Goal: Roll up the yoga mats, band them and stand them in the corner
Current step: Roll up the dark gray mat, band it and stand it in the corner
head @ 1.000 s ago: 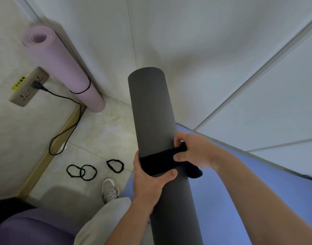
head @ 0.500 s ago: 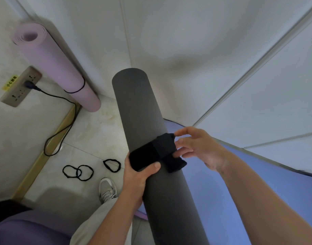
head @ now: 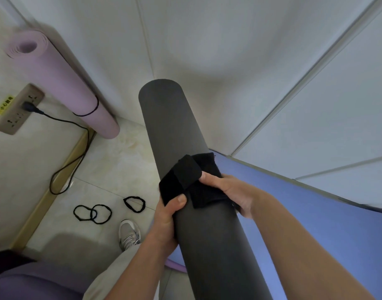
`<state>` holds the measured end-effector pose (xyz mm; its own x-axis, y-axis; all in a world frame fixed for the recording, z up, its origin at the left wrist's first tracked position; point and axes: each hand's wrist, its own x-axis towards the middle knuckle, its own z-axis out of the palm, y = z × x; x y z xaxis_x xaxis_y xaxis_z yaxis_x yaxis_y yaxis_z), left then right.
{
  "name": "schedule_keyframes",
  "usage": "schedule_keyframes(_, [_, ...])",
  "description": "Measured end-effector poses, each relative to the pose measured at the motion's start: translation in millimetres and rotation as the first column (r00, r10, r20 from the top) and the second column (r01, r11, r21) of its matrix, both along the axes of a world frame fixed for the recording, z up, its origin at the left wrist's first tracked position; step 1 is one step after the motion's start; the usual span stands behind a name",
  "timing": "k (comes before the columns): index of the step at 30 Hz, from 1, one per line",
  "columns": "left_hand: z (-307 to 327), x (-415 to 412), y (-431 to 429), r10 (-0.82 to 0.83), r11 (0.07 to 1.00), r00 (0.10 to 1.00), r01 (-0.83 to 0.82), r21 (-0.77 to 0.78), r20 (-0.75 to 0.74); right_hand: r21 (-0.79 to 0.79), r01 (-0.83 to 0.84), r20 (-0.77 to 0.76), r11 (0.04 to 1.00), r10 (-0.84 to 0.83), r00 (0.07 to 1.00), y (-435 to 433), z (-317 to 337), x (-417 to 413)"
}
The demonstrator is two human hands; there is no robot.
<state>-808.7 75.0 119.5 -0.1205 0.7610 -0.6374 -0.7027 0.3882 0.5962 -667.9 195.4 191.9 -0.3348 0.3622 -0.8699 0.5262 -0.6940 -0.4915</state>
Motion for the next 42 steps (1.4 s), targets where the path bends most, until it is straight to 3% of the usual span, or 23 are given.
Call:
schedule_keyframes(3, [3,1,7,-0.021,0.999,0.998,0.023,0.032,-0.061,0.026,0.067,-0.129,0.997,-0.063,0.99,-3,-4,5])
schedule_keyframes(6, [10,4,17,0.058,0.998,0.95,-0.045,0.047,-0.307,0.047,0.126,-0.2,0.991,-0.114,0.973,-1,-5,11])
schedule_keyframes(7, [14,6,21,0.096,0.995,0.882,-0.08,0.054,-0.462,0.055,0.138,-0.215,0.989,-0.124,0.969,0,-5,12])
schedule_keyframes(9, [20,9,30,0.158,0.987,0.647,-0.128,0.097,-0.746,0.09,0.166,-0.215,0.982,-0.144,0.966,1,-5,12])
schedule_keyframes(12, [23,7,35,0.165,0.985,0.325,-0.1,0.139,-0.931,0.119,0.222,-0.192,0.968,-0.197,0.961,0,-4,8])
schedule_keyframes(15, [30,4,28,0.184,0.982,0.216,-0.073,0.172,-0.959,0.191,0.276,-0.103,0.942,-0.261,0.96,-3,-9,2])
schedule_keyframes(18, [39,5,21,0.223,0.974,0.092,0.022,0.226,-0.971,0.323,0.216,0.107,0.921,-0.263,0.959,-3,-18,-5])
schedule_keyframes(20, [42,11,24,0.171,0.985,0.066,0.021,0.173,-0.983,0.411,0.056,0.273,0.91,-0.181,0.945,-6,-21,-11])
schedule_keyframes(22, [42,14,27,0.079,0.997,0.099,0.006,0.08,-0.992,0.472,-0.118,0.407,0.873,-0.097,0.908,-13,-20,-18])
schedule_keyframes(25, [39,15,24,0.028,0.989,0.088,0.142,0.04,-0.996,0.546,-0.286,0.513,0.787,-0.045,0.857,-18,-16,-18])
schedule_keyframes(29, [43,11,30,0.039,0.976,0.039,0.215,0.046,-0.998,0.567,-0.363,0.533,0.739,0.007,0.846,-18,-13,-15])
schedule_keyframes(33, [43,19,30,0.182,0.904,-0.104,0.409,0.125,-0.978,0.574,-0.428,0.559,0.698,0.048,0.828,-17,-12,-19])
schedule_keyframes(37, [44,23,52,0.225,0.882,-0.122,0.448,0.149,-0.967,0.619,-0.502,0.559,0.604,0.111,0.822,-20,-13,-20])
schedule_keyframes(42, [51,22,60,0.051,0.884,-0.047,0.467,0.023,-0.998,0.62,-0.548,0.555,0.561,0.181,0.812,-17,-14,-15])
